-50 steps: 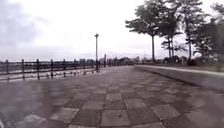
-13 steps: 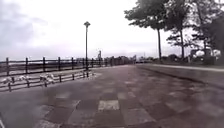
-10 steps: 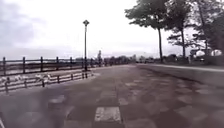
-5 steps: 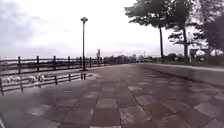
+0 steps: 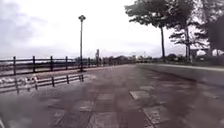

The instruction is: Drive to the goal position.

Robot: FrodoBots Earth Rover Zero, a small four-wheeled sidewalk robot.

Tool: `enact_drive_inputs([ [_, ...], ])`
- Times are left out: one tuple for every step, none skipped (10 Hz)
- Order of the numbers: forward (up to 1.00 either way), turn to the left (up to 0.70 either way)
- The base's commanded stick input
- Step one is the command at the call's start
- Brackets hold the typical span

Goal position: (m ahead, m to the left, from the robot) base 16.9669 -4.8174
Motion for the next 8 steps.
enact_drive_inputs([
  [1.0, 0.0],
  [1.0, 0.0],
  [1.0, 0.03],
  [1.0, 0.2],
  [1.0, 0.04],
  [1.0, 0.0],
  [1.0, 0.0],
  [1.0, 0.0],
])
